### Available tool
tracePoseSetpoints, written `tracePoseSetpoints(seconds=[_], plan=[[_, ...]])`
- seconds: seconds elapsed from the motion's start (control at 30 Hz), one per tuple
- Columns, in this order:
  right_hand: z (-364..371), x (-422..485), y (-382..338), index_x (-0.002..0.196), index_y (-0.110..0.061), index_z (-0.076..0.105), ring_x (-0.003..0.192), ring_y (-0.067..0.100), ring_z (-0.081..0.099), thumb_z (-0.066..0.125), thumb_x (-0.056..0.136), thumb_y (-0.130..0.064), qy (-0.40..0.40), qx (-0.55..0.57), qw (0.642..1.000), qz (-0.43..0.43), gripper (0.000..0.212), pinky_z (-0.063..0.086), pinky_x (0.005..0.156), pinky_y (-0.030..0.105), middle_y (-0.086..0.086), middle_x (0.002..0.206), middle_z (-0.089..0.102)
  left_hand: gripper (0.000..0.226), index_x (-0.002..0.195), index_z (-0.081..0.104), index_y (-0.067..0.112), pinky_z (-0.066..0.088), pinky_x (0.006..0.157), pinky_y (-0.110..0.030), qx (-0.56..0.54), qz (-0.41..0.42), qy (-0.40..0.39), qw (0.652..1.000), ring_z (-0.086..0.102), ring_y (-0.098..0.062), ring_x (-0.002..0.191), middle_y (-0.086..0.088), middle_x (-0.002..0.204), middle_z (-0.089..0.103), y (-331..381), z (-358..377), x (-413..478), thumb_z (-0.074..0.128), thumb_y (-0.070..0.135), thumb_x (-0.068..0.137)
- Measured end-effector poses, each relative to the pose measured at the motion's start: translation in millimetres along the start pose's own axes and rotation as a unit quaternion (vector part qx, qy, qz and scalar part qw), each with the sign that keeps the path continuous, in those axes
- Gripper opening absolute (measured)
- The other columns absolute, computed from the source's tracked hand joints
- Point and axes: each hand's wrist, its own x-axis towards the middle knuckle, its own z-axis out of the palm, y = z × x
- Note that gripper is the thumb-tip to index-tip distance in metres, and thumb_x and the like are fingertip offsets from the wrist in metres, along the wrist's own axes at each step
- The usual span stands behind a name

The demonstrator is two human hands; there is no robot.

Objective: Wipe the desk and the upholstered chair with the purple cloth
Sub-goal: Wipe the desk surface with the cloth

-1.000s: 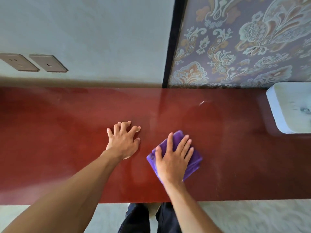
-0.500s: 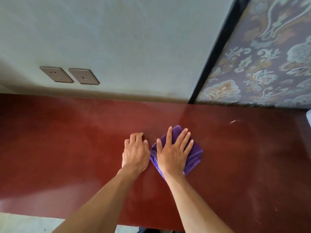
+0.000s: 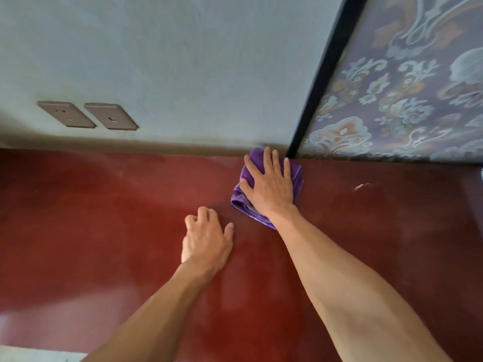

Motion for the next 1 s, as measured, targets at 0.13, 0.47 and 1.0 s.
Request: tracePoseSetpoints(seconds=[0.13, 0.47, 1.0], plan=[[-16, -17, 81, 0.158, -0.041, 0.029, 0.157, 0.036, 0.014, 0.022, 0.089, -0.065, 0.009, -0.038, 0.998, 0.048, 0.073, 0.004, 0.125, 0.06, 0.012, 0.17, 0.018, 0.072, 0.127, 0.05, 0.008, 0.055, 0.069, -0.042, 0.047, 0.001, 0.014, 0.999, 0.043, -0.029, 0.103, -0.004, 0.119, 0.044, 9, 5, -3, 0.047, 0.069, 0.088], [-27, -89, 225, 0.16, -0.044, 0.022, 0.157, 0.038, 0.013, 0.022, 0.092, -0.06, 0.007, -0.067, 0.975, 0.211, 0.07, 0.008, 0.125, 0.061, 0.01, 0.172, 0.015, 0.079, 0.127, 0.05, 0.002, 0.051, 0.064, -0.04, 0.08, 0.006, 0.009, 0.997, 0.041, -0.032, 0.101, -0.008, 0.117, 0.042, 18, 6, -1, 0.046, 0.07, 0.088], [-14, -304, 277, 0.161, -0.042, 0.022, 0.156, 0.04, 0.015, 0.037, 0.099, -0.056, 0.0, -0.017, 0.876, 0.483, 0.064, 0.01, 0.122, 0.067, 0.013, 0.171, 0.016, 0.082, 0.126, 0.048, -0.009, 0.052, 0.07, -0.053, 0.056, 0.016, -0.014, 0.998, 0.043, -0.047, 0.104, -0.023, 0.12, 0.045, 20, 5, -6, 0.052, 0.064, 0.09]])
